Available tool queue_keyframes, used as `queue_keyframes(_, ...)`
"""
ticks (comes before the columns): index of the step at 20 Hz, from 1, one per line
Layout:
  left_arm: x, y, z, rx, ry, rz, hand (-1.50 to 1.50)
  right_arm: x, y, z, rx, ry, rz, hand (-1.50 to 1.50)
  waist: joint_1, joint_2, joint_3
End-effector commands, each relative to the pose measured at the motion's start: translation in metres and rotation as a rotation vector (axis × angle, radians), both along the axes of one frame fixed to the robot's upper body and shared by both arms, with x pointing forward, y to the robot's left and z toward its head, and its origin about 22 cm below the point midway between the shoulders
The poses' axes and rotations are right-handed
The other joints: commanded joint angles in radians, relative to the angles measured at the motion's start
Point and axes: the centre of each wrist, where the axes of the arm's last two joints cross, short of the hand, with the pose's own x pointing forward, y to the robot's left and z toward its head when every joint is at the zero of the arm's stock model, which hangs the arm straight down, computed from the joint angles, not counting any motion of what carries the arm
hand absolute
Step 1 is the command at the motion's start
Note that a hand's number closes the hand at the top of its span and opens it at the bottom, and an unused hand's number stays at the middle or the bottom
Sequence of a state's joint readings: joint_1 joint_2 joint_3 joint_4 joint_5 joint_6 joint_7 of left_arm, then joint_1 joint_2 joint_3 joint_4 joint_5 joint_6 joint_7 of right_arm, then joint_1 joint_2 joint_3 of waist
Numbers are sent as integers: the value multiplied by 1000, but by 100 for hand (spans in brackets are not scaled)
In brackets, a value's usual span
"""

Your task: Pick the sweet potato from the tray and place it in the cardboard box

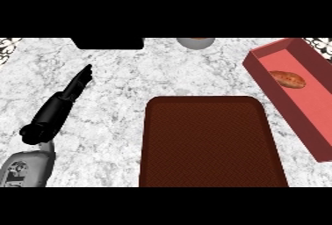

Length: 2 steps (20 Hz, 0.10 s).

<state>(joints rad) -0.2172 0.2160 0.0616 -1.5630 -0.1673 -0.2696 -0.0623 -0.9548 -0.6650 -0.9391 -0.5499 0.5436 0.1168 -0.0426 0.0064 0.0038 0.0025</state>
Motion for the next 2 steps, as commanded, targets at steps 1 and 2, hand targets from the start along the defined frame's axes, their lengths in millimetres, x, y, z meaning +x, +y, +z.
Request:
queue_keyframes(1,-1,7,-11,-16,-8,-16,0,-29,-36,-5,94,-123,-82,-150,0,4,-1)
queue_keyframes(2,13,-4,-5,-10,-13,-3,0,-36,-40,-21,80,-95,-97,-150,-8,3,-1)
